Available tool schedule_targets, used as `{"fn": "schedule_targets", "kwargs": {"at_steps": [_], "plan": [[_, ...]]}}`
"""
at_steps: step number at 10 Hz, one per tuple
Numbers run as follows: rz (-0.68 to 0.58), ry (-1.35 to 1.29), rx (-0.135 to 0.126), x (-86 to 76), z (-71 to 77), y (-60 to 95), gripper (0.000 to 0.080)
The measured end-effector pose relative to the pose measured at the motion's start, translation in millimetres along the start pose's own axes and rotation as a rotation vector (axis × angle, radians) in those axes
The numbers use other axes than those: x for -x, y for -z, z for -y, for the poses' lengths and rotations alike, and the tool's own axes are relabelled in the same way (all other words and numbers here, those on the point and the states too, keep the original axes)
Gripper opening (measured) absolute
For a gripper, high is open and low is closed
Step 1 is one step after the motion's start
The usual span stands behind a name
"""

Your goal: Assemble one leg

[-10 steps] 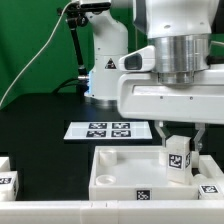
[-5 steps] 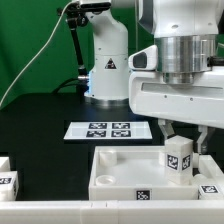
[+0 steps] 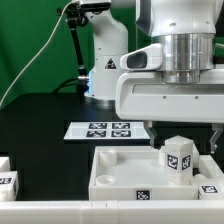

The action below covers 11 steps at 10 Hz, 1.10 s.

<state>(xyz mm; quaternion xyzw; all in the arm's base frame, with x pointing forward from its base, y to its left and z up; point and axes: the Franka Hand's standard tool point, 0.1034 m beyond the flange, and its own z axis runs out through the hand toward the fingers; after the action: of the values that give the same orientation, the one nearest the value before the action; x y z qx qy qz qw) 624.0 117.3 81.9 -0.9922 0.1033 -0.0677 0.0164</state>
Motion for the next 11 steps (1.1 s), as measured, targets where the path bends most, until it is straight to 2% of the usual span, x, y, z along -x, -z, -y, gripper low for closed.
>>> {"fn": "schedule_targets", "kwargs": {"at_steps": [1, 5, 8, 9, 10, 11], "plan": [[0.008, 0.123, 0.008, -1.9, 1.2, 2.2, 0.0649], [0.015, 0.483, 0.009, -2.7, -4.0, 1.6, 0.0649], [0.015, 0.72, 0.026, -5.5, -10.0, 1.8, 0.0649], [0.015, 0.715, 0.025, -5.5, -10.2, 1.8, 0.0649], [0.015, 0.715, 0.025, -5.5, -10.3, 1.8, 0.0558], [0.015, 0.715, 0.025, -5.6, -10.4, 1.8, 0.0422]]}}
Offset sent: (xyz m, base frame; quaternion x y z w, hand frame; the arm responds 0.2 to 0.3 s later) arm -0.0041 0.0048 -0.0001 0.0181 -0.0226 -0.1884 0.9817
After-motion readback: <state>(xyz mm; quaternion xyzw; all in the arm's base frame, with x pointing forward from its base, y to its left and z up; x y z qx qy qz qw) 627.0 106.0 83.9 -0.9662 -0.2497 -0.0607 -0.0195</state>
